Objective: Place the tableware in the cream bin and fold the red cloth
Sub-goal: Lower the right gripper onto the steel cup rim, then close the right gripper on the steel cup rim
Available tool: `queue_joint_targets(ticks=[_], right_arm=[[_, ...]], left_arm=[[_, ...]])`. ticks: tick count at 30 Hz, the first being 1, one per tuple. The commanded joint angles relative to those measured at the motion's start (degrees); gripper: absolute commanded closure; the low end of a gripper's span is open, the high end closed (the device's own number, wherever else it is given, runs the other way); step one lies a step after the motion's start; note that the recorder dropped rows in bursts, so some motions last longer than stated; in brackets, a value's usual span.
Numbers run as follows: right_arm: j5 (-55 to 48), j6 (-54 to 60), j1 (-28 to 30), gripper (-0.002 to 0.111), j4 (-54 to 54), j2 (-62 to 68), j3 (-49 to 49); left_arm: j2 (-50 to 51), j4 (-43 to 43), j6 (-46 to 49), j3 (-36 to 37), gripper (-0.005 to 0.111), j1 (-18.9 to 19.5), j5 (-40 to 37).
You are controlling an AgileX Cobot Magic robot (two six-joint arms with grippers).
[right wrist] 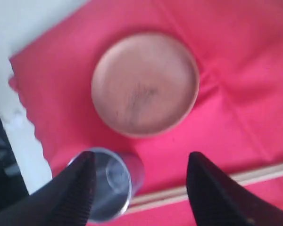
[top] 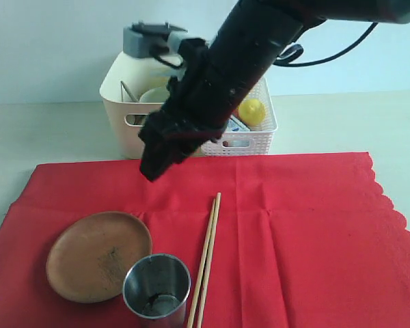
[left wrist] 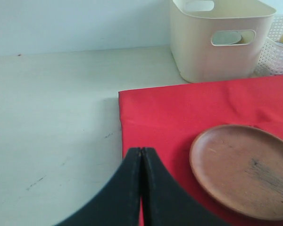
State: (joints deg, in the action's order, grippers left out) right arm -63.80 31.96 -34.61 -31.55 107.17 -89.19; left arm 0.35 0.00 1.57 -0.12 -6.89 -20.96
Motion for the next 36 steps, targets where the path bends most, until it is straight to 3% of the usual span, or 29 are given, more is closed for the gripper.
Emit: queue_joint_targets(ticks=[1,6,12,21,25,36], right_arm=[[-4.47,-7.16,-0.01,0.053,9.93,1.97,0.26],[-2.45,-12.18,-0.01,0.053,13.23,4.26,0.26],[-3.07,-11.15,-0.42,0.053,7.81,6.70,0.26],[-4.88,-10.61,-7.84,0.053,12.38,7.05,0.26],[-5.00,-16.86,-9.77,0.053,18.32,7.17,0.26],[-3.77,-18.44,-10.02,0.053,15.90,8.03,5.59]], left_arm=[[-0.35,-0.31,-0.19,0.12,0.107,0.14,0.60],[-0.35,-0.31,-0.19,0.12,0.107,0.14,0.60],[-0.35,-0.31,-0.19,0.12,0.107,0.14,0.60],[-0.35,-0.31,-0.19,0.12,0.107,0.14,0.60],[-0.35,-0.31,-0.19,0.12,0.107,0.14,0.60],[-0.35,-0.31,-0.29,0.12,0.107,0.14,0.60]])
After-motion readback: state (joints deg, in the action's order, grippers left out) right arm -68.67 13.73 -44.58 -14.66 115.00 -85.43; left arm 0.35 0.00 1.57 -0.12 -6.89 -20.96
